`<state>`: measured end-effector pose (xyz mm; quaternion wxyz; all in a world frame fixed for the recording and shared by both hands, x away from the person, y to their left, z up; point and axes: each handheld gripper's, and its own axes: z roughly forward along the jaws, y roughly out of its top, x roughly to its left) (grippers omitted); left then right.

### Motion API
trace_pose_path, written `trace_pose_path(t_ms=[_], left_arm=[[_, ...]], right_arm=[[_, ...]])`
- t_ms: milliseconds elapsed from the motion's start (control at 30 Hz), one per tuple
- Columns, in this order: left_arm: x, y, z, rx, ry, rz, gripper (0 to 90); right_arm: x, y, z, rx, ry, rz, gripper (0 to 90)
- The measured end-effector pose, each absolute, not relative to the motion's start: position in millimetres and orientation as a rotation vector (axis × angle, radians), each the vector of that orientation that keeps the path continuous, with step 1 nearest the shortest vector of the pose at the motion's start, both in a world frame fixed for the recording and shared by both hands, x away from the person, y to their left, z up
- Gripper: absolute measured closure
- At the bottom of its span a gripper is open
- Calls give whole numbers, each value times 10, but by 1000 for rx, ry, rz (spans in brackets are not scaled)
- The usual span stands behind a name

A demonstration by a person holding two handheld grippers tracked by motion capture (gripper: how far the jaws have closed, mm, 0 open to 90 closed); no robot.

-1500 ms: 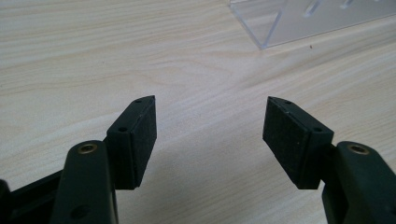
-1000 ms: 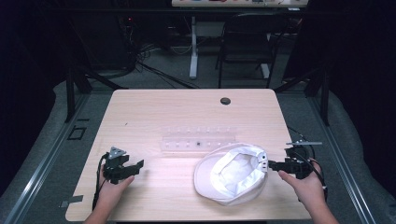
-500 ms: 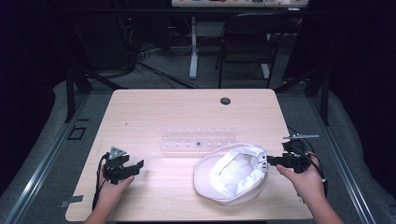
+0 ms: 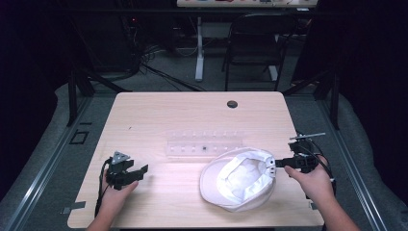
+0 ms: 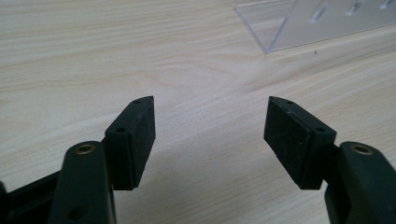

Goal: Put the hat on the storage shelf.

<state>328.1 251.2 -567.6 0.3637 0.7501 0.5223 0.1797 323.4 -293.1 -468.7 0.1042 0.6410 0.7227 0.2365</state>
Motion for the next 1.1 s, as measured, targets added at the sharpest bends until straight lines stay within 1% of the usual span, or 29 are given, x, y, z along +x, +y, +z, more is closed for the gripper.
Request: trace_pose_path(t_ms=[233, 300, 333, 367, 433, 500, 533, 833, 1000, 1100], left_arm=[[3278, 2525, -5664, 1937, 1352, 485, 358], [3277, 2523, -5662, 1941, 1351, 489, 358], [3276, 2521, -5662, 1948, 1352, 494, 358], [3277, 2519, -5665, 1950, 1354, 493, 358], [3283, 2519, -5676, 1955, 1354, 475, 364], [3285, 2517, -5685, 1965, 1357, 475, 371], [3286, 2518, -5684, 1967, 1356, 474, 371], [3285, 2528, -5685, 1951, 1357, 479, 370], [3285, 2531, -5680, 1946, 1355, 477, 370], [3286, 2538, -5675, 1943, 1356, 470, 369]], right_arm=[[3254, -2926, -4683, 1877, 2110, 702, 548], [3269, -2924, -4670, 1880, 2104, 699, 486], [3269, -2924, -4670, 1880, 2104, 699, 486], [3279, -2923, -4648, 1879, 2105, 690, 450], [3301, -2916, -4606, 1876, 2112, 687, 423], [3331, -2902, -4574, 1887, 2135, 675, 384], [3370, -2894, -4558, 1943, 2166, 656, 353], [3478, -2828, -4543, 2031, 2224, 610, 393], [3506, -2767, -4591, 2039, 2267, 539, 446], [3512, -2729, -4631, 2025, 2290, 514, 434]])
